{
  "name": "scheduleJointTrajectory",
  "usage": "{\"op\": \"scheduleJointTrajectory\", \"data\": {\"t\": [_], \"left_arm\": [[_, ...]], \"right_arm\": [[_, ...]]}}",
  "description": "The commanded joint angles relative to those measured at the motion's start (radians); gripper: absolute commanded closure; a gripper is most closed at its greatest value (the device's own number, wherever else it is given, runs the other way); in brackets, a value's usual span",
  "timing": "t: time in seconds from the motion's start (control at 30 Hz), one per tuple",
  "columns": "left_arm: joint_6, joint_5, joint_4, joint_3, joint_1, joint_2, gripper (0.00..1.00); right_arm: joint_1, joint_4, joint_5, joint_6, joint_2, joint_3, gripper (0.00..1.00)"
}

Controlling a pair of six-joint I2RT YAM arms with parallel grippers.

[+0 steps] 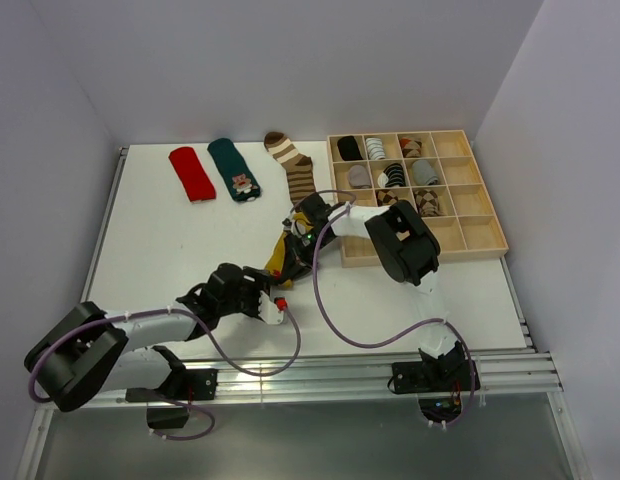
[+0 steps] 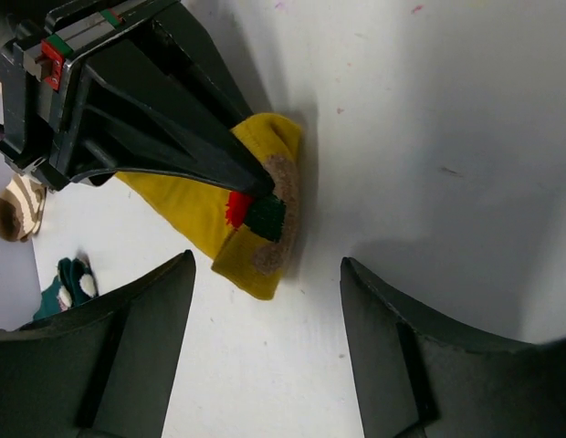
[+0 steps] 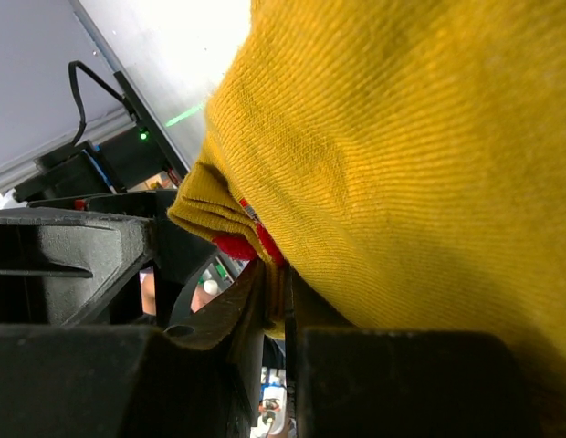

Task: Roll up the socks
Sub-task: Roll the sock at the center of the board.

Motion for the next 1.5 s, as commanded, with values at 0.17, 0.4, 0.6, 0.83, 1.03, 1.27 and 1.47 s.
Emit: {"op": "scheduleJointTrajectory", "data": {"t": [0.17,0.4,0.6,0.83,1.03,1.27,1.47], "left_arm": [[0.074,-0.001,0.059,0.047,-0.004,0.144,0.36],[0.114,0.010,-0.019,0.088,-0.003,0.223,0.45],[0.049,0.084,-0.377,0.282,0.001,0.300,0.55],[-0.058,0.193,-0.747,0.549,0.014,0.432,0.80],[-0.144,0.237,-0.920,0.628,0.042,0.473,0.87],[-0.191,0.275,-1.084,0.662,0.105,0.455,0.89],[-0.224,0.323,-1.243,0.738,0.117,0.505,0.88]], "right_arm": [[-0.016,-0.096,0.072,-0.027,0.033,0.029,1.00],[-0.021,-0.112,0.072,-0.041,0.034,0.040,1.00],[-0.019,-0.125,0.072,-0.064,0.025,0.054,0.96],[-0.019,-0.157,0.147,-0.098,-0.002,0.098,0.72],[-0.021,-0.170,0.322,-0.113,-0.090,0.174,0.46],[-0.059,-0.086,0.426,-0.070,-0.196,0.186,0.41],[-0.076,0.002,0.571,-0.029,-0.337,0.152,0.41]]}}
